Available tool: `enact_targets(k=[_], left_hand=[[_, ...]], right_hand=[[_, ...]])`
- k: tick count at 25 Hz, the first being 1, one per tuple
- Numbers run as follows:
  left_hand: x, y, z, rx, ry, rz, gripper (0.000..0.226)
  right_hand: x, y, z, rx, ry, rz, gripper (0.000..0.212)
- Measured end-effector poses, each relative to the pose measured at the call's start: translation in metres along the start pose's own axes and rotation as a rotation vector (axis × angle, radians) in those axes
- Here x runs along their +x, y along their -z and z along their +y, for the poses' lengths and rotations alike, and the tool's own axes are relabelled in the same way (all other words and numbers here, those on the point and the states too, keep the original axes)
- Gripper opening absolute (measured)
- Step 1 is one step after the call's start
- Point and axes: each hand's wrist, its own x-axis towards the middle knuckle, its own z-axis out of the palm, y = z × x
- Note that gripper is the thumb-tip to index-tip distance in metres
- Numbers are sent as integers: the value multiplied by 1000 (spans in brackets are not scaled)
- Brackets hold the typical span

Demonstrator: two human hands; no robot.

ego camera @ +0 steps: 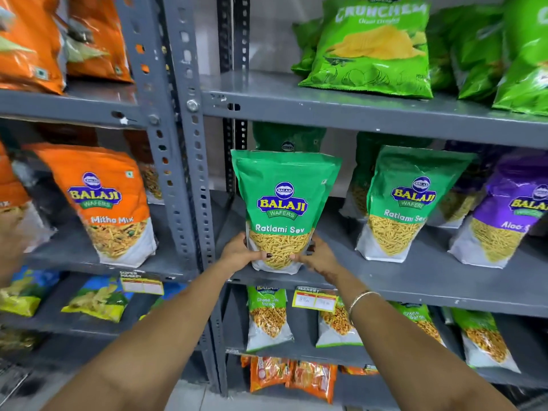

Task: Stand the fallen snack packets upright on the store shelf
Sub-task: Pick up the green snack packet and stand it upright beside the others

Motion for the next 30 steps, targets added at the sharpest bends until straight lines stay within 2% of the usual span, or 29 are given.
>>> enact_targets(k=[9, 12, 15, 17, 18, 19, 20, 21, 23, 24, 26, 27, 28, 30], left_hand=[[-16, -3, 0, 10, -13, 16, 61], [-18, -1, 3, 55, -2, -42, 63], [-19, 7, 12, 378, 164, -166, 68], [-24, 7, 23, 534, 356, -314, 56], [-27, 2, 31, 569, 421, -415, 44], [-30, -7, 40, 589, 457, -512, 36], [-32, -21, 47, 601, 465, -600, 36], [-33, -38, 57, 608, 458, -686, 36], [-34, -75, 76, 591, 391, -787, 32], [-31, -94, 85, 575, 334, -797, 28], [-21, -134, 103, 509, 213, -710, 20], [-13, -153, 108, 446, 154, -616, 25], [-3, -173, 113, 371, 101, -509, 40], [13, -207, 126, 256, 4, -317, 67]], right_hand=[[-8, -3, 3, 22, 7, -16, 73], [-9, 0, 2, 14, -2, -52, 75], [-8, 10, 6, -11, -60, -73, 85], [-7, 29, 14, -67, -127, -17, 84], [-7, 44, 18, -98, -158, 27, 73], [-8, 61, 23, -130, -184, 64, 52], [-12, 79, 26, -165, -208, 107, 28], [-12, 100, 34, -186, -208, 153, 28], [-13, 140, 50, -182, -259, 188, 45], [-16, 161, 57, -171, -264, 209, 43], [-14, 198, 75, -153, -265, 246, 23], [-9, 216, 85, -116, -256, 250, 36], [-2, 229, 93, -33, -247, 236, 57], [19, 249, 106, 60, -144, 184, 73]])
